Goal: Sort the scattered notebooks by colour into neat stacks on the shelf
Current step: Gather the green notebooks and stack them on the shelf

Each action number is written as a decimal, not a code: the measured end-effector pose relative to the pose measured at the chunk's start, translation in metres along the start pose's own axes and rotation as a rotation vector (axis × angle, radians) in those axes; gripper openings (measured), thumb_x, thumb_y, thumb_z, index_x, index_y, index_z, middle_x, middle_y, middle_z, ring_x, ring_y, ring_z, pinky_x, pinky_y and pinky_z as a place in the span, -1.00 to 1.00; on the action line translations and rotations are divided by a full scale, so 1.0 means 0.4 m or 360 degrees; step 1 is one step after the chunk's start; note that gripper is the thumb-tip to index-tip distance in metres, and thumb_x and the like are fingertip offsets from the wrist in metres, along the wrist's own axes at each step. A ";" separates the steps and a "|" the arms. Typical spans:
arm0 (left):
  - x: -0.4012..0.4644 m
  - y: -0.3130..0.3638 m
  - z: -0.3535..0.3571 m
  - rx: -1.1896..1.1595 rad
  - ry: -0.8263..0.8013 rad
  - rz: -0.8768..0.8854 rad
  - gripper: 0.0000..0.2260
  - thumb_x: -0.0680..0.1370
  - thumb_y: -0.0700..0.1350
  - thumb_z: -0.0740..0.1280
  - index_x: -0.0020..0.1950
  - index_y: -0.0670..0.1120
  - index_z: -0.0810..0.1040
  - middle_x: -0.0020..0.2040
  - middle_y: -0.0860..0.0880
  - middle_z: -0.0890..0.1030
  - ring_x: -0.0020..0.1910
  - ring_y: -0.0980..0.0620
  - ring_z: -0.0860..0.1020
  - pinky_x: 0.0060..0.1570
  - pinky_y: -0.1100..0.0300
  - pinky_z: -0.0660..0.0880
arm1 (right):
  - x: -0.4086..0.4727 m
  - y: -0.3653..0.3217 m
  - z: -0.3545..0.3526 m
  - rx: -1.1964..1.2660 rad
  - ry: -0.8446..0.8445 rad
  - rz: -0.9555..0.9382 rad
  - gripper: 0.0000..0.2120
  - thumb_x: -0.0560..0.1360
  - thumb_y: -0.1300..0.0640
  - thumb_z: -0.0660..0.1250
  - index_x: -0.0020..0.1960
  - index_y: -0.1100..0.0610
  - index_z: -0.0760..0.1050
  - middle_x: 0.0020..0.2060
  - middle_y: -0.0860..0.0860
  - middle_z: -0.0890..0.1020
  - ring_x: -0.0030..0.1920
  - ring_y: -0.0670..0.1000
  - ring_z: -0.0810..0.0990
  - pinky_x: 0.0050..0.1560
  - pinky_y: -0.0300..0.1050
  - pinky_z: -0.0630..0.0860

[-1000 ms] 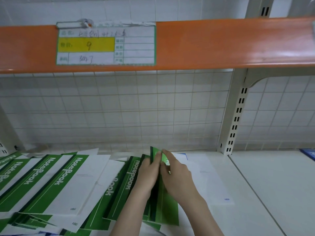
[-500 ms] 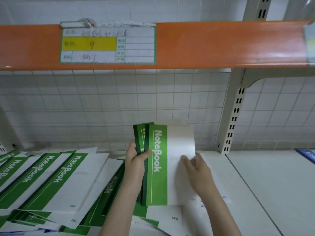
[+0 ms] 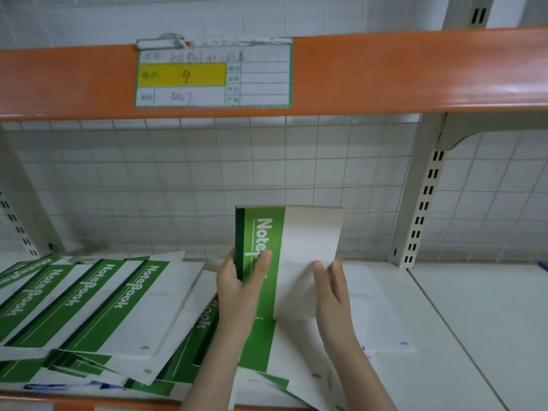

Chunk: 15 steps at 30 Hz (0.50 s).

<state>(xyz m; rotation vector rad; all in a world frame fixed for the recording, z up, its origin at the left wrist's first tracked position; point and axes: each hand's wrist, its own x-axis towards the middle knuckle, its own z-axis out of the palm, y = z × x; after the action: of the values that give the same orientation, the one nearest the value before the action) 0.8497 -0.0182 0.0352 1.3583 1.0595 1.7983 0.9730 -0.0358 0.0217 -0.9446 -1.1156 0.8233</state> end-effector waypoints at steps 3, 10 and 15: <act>-0.019 -0.031 0.000 0.0021 0.0074 -0.0091 -0.72 0.36 0.11 0.44 0.03 0.07 0.60 -0.05 0.12 0.68 -0.03 0.17 0.64 -0.05 0.21 0.52 | -0.012 0.031 -0.002 -0.0025 -0.0032 0.0075 -0.80 0.65 0.12 0.09 -0.12 -0.02 0.38 -0.33 -0.33 0.48 -0.25 -0.30 0.45 -0.21 -0.55 0.35; -0.004 -0.026 -0.001 0.0042 0.0079 -0.0139 -0.75 0.35 0.11 0.42 -0.01 0.12 0.57 -0.06 0.19 0.68 -0.07 0.24 0.63 -0.14 0.36 0.51 | -0.003 0.020 -0.009 -0.0241 -0.0009 -0.0043 -0.73 0.64 0.23 0.06 -0.23 0.08 0.24 -0.44 -0.27 0.39 -0.40 -0.23 0.29 -0.31 -0.42 0.31; 0.027 -0.005 0.026 0.0159 -0.0164 -0.0397 -0.76 0.38 0.18 0.36 -0.01 0.13 0.57 -0.14 0.21 0.68 -0.16 0.22 0.64 -0.22 0.21 0.50 | 0.032 -0.027 -0.072 -0.0636 -0.0011 -0.0131 -0.68 0.62 0.20 0.12 -0.30 0.08 0.18 -0.49 -0.11 0.29 -0.47 -0.15 0.26 -0.44 -0.28 0.21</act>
<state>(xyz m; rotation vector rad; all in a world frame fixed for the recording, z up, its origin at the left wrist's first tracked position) 0.8570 -0.0059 0.0397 1.2982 1.2186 1.4965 1.0048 -0.0343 0.0317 -1.2165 -1.3443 0.5445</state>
